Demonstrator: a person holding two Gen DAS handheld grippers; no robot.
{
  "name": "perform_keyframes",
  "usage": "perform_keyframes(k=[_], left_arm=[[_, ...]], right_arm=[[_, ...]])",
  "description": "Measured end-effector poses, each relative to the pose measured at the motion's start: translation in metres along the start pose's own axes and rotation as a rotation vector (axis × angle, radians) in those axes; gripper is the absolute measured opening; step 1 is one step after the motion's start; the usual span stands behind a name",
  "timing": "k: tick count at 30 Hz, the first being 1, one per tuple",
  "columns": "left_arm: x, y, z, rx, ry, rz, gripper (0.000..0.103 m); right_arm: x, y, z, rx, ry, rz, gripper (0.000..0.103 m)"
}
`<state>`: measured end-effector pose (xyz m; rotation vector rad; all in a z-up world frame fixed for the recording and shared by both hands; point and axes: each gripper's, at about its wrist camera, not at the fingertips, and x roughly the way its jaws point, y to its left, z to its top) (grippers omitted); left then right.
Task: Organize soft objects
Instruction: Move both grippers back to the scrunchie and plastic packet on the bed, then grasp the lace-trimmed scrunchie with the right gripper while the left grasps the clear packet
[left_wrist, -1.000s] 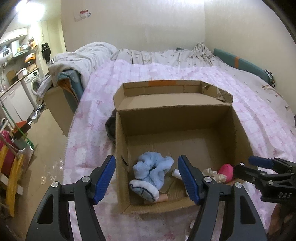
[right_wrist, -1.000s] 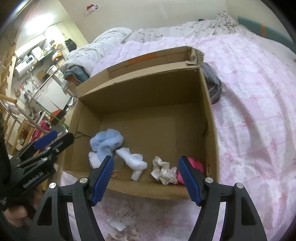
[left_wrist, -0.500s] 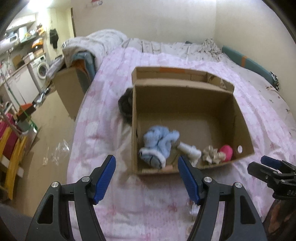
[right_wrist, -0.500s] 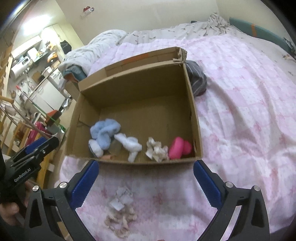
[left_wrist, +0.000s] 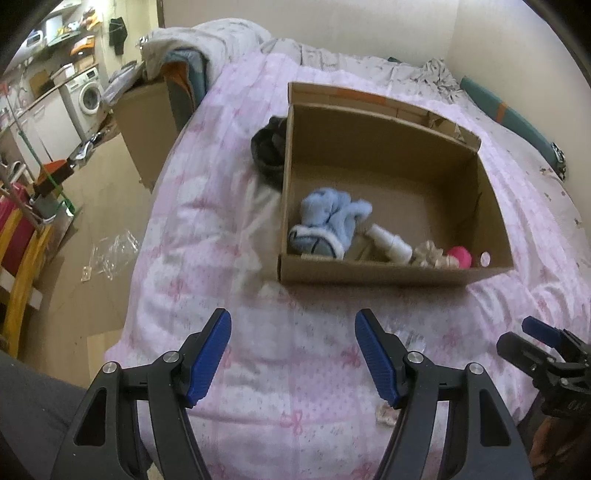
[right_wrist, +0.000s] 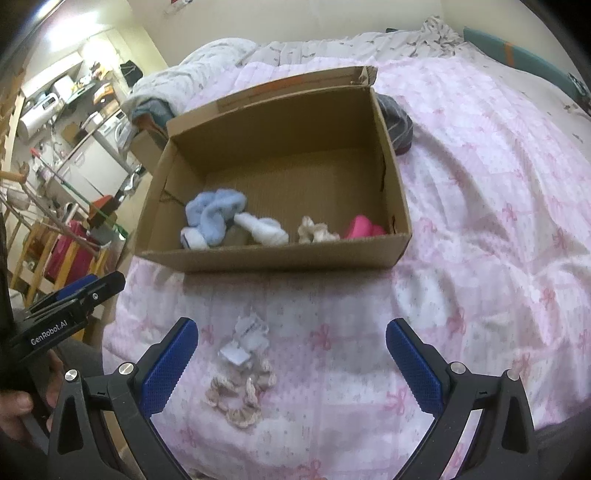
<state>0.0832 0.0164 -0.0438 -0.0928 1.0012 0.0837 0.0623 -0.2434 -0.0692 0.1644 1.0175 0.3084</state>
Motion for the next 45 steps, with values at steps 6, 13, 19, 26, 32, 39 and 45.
perform_keyframes(k=[6, 13, 19, 26, 32, 39, 45], left_arm=[[0.004, 0.012, -0.003, -0.031, 0.007, 0.022, 0.067], [0.014, 0.023, -0.006, -0.077, 0.045, 0.014, 0.067], [0.020, 0.026, -0.007, -0.087, 0.064, 0.004, 0.067], [0.026, 0.025, -0.012, -0.062, 0.073, 0.013, 0.067], [0.028, 0.024, -0.013, -0.056, 0.077, 0.013, 0.067], [0.029, 0.012, -0.010, -0.037, 0.077, -0.002, 0.067], [0.034, -0.003, -0.009, -0.012, 0.099, -0.026, 0.067]], right_arm=[[0.001, -0.001, -0.006, 0.059, 0.026, 0.089, 0.103], [0.023, -0.007, -0.012, 0.133, 0.127, 0.145, 0.103], [0.058, 0.021, -0.028, 0.020, 0.284, 0.126, 0.103], [0.092, 0.054, -0.050, -0.113, 0.393, 0.122, 0.103], [0.102, 0.057, -0.052, -0.134, 0.384, 0.048, 0.073], [0.092, 0.041, -0.047, -0.098, 0.388, 0.070, 0.023], [0.066, 0.040, -0.050, -0.109, 0.399, 0.137, 0.021]])
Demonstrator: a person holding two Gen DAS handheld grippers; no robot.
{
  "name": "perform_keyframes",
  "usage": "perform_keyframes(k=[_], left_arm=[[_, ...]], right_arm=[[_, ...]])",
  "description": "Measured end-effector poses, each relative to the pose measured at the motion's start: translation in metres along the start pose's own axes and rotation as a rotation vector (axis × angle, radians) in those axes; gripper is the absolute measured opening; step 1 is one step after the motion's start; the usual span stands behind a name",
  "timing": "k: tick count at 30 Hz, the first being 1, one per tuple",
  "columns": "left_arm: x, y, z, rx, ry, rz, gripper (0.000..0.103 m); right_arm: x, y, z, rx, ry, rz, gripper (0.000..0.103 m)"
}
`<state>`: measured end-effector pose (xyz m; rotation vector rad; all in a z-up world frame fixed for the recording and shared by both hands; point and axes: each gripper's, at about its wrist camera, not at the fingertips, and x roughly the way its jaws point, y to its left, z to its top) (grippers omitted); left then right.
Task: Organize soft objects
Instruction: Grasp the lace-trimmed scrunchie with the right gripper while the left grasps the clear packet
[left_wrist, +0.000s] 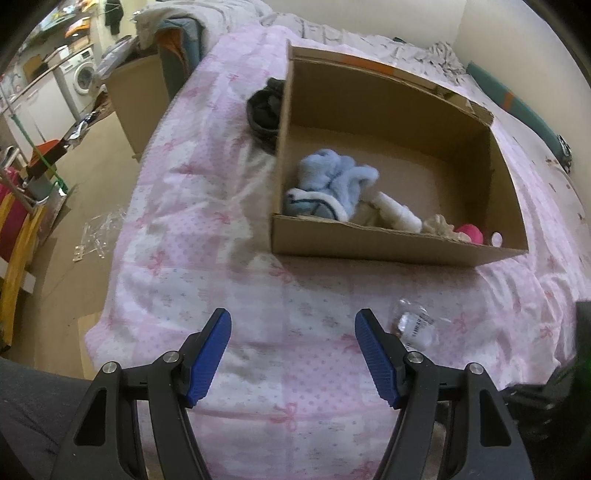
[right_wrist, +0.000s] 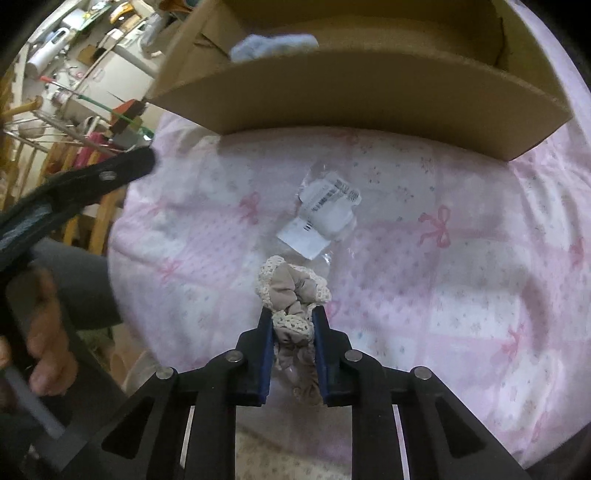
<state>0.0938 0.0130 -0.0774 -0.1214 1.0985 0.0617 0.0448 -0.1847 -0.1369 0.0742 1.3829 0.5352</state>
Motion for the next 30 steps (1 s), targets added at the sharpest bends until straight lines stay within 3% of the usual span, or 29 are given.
perform_keyframes(k=[4, 9, 13, 17, 25, 30], left_arm=[[0.008, -0.021, -0.005, 0.048, 0.051, -0.060, 0.067], [0.020, -0.059, -0.007, 0.159, 0.092, -0.130, 0.067], [0.044, -0.084, -0.009, 0.215, 0.155, -0.151, 0.067], [0.068, -0.099, -0.012, 0.264, 0.189, -0.126, 0.067], [0.080, -0.100, -0.015, 0.282, 0.213, -0.143, 0.067], [0.084, -0.096, -0.018, 0.295, 0.248, -0.158, 0.017]], right_arm=[[-0.033, -0.013, -0.001, 0.044, -0.092, -0.001, 0.021], [-0.062, -0.050, 0.000, 0.217, -0.221, -0.034, 0.021], [-0.066, -0.056, 0.000, 0.244, -0.260, -0.076, 0.021], [-0.073, -0.062, -0.001, 0.277, -0.292, -0.094, 0.021], [-0.067, -0.071, -0.002, 0.323, -0.282, -0.092, 0.021], [-0.064, -0.068, 0.000, 0.302, -0.272, -0.101, 0.021]])
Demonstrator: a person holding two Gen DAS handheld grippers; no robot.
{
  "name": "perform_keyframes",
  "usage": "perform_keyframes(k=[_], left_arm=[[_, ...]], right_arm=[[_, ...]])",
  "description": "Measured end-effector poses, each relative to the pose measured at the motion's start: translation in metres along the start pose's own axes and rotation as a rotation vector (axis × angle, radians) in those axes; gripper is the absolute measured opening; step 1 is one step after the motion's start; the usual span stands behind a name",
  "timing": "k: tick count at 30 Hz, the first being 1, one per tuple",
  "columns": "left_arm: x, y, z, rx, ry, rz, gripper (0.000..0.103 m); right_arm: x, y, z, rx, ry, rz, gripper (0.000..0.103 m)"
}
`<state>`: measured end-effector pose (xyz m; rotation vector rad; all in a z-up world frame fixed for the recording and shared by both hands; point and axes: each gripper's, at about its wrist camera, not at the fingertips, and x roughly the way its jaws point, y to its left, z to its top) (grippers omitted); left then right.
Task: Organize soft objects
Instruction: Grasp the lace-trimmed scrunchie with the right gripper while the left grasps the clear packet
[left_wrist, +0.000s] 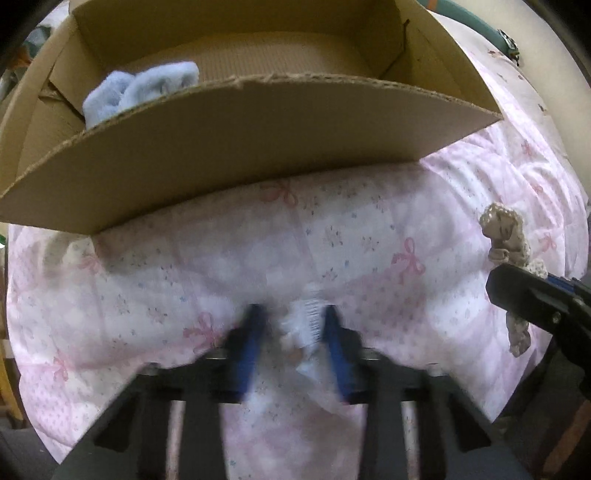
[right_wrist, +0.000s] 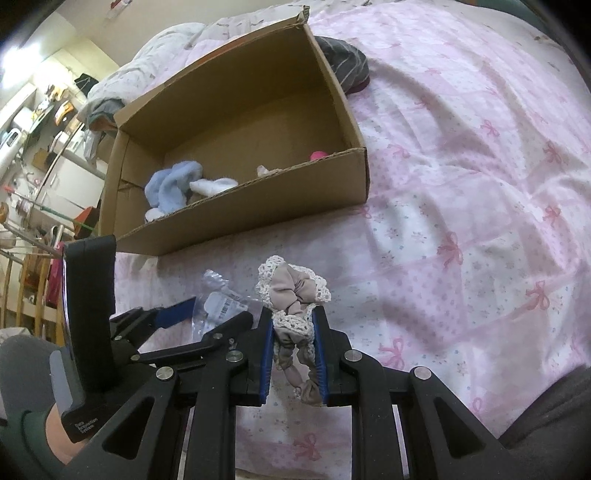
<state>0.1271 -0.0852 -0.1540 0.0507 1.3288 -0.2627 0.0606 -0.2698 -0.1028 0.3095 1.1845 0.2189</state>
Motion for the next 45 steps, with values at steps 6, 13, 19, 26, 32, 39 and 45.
perform_keyframes(k=[6, 13, 19, 26, 32, 39, 45], left_arm=[[-0.004, 0.015, 0.001, -0.059, -0.001, -0.021, 0.013], [-0.018, 0.040, -0.005, -0.117, -0.033, 0.000, 0.013], [-0.025, 0.056, -0.013, -0.145, -0.042, 0.060, 0.013], [-0.040, 0.081, -0.024, -0.189, -0.075, 0.097, 0.013], [-0.050, 0.074, -0.029, -0.215, -0.106, 0.138, 0.013], [-0.061, 0.079, -0.037, -0.254, -0.147, 0.217, 0.013], [-0.074, 0.093, -0.042, -0.298, -0.172, 0.279, 0.013]], right_arm=[[0.005, 0.003, 0.001, -0.003, 0.007, -0.001, 0.021], [0.010, 0.008, 0.001, -0.017, 0.017, 0.003, 0.021], [0.014, 0.013, 0.000, -0.032, 0.026, 0.009, 0.021], [0.016, 0.018, 0.000, -0.051, 0.029, 0.015, 0.021], [0.015, 0.020, -0.002, -0.060, 0.031, 0.022, 0.021], [0.013, 0.023, -0.003, -0.072, 0.025, 0.037, 0.021], [0.008, 0.027, -0.002, -0.081, 0.004, 0.057, 0.021]])
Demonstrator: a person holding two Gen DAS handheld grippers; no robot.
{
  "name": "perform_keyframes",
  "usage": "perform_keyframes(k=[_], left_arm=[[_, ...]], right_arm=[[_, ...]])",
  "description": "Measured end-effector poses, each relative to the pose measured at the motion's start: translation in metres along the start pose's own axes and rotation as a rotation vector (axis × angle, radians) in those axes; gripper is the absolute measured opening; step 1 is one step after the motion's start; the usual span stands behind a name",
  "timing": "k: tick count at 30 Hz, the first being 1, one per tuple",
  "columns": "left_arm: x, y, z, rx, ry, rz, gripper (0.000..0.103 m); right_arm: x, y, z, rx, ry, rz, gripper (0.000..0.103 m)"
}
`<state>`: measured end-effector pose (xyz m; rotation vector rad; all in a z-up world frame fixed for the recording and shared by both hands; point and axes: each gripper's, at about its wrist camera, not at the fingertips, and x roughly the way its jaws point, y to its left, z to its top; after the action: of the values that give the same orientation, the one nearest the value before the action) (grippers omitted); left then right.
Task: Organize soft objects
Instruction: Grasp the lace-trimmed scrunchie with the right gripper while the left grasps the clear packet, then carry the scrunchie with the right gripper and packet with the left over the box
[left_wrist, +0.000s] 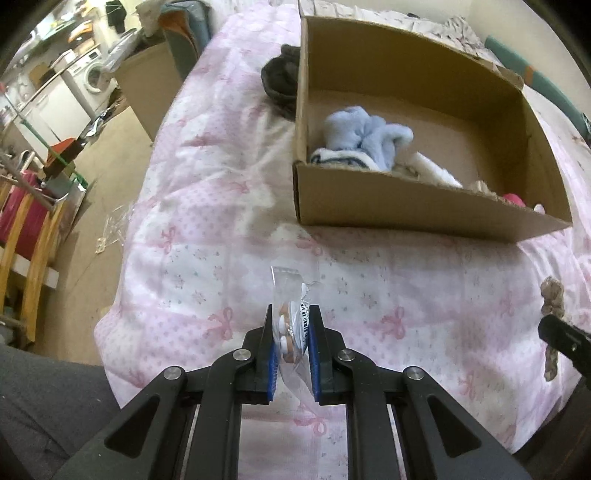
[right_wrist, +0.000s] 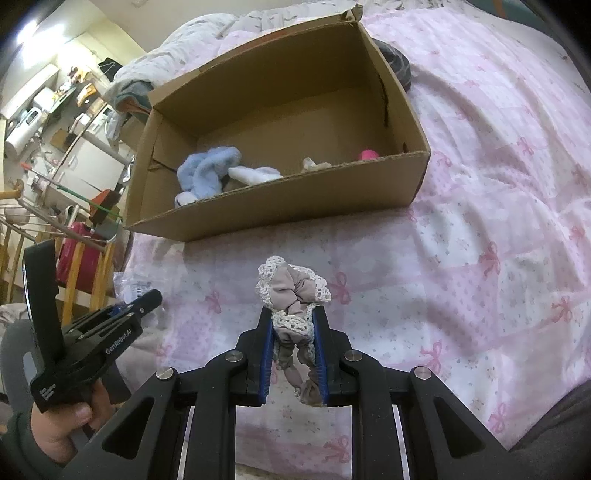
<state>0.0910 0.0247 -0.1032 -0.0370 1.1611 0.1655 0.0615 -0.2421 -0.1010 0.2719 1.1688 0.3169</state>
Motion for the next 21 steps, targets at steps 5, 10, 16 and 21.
perform_keyframes(k=[5, 10, 16, 21], left_arm=[[-0.004, -0.009, 0.003, 0.006, -0.028, -0.003, 0.013], [-0.012, -0.017, 0.004, 0.033, -0.061, 0.014, 0.013], [-0.034, -0.023, 0.010, 0.033, -0.112, -0.026, 0.013], [-0.065, -0.021, 0.028, 0.014, -0.178, -0.070, 0.013]], right_arm=[[0.000, 0.000, 0.001, 0.004, -0.003, 0.011, 0.021], [-0.002, 0.001, 0.002, 0.001, -0.013, 0.017, 0.021], [-0.014, 0.003, 0.006, -0.006, -0.057, 0.031, 0.021], [-0.032, 0.010, 0.013, -0.036, -0.112, 0.050, 0.021]])
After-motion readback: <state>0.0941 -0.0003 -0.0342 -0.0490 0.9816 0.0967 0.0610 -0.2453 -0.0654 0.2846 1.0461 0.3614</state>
